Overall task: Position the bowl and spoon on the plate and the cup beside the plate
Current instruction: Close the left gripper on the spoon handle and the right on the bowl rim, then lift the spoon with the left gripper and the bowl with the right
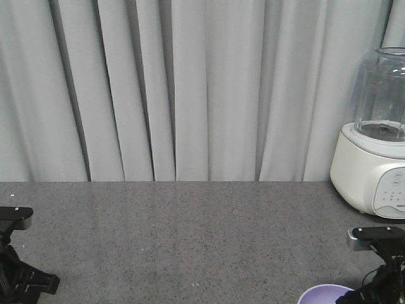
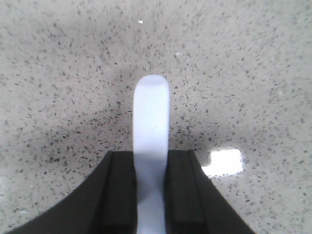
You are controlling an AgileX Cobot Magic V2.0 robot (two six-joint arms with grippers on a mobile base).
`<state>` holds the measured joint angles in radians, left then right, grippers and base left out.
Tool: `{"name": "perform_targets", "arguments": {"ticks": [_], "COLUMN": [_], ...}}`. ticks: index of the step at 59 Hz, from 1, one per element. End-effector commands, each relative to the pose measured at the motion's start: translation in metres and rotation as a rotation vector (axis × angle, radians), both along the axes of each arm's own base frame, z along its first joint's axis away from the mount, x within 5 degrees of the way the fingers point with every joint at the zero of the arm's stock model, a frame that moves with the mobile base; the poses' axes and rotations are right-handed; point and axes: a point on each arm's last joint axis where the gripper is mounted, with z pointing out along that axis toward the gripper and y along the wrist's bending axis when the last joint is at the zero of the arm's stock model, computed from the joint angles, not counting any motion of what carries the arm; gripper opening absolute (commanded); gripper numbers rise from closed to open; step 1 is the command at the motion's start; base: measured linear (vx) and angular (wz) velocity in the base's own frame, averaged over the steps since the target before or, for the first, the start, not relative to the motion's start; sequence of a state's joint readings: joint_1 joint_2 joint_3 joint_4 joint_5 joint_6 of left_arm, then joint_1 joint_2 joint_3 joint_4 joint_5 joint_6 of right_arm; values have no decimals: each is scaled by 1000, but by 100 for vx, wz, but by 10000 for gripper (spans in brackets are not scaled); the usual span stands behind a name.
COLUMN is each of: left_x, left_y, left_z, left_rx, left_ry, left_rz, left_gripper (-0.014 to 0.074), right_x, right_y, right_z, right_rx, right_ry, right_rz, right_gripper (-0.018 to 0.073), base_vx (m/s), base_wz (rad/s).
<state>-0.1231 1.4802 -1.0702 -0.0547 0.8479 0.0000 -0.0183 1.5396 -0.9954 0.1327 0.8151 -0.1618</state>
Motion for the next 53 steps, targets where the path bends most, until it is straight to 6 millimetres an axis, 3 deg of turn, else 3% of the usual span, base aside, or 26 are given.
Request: {"name": "perform_targets", "arguments": {"ticks": [1,9,29,45,53], "left_x": [-6,-13,-34,-54,-67], "left_y": [-2,-1,2,5,7], "left_z": [27,39,68,103,124], "left_rx": [-25,-30,-44,-71,-88], "left_ry": [-115,-157,-261,-471,-605], "left_rz": [-2,-2,-3,3,7], "left_gripper": [-6,-6,-6,-6,-6], "right_x": [6,5,2,-17,-31], "right_y": [2,2,2,6,10], "right_z": [14,14,27,86,134], "right_rx": [8,5,3,6,43], "right_ry": [-78,-68,-129,-432,-586], "right_rz": [26,29,30,71,76], "right_gripper": [492,387,-17,-12,-10], "base_vx": [0,0,0,0,0], "base_wz": [0,0,0,0,0]}}
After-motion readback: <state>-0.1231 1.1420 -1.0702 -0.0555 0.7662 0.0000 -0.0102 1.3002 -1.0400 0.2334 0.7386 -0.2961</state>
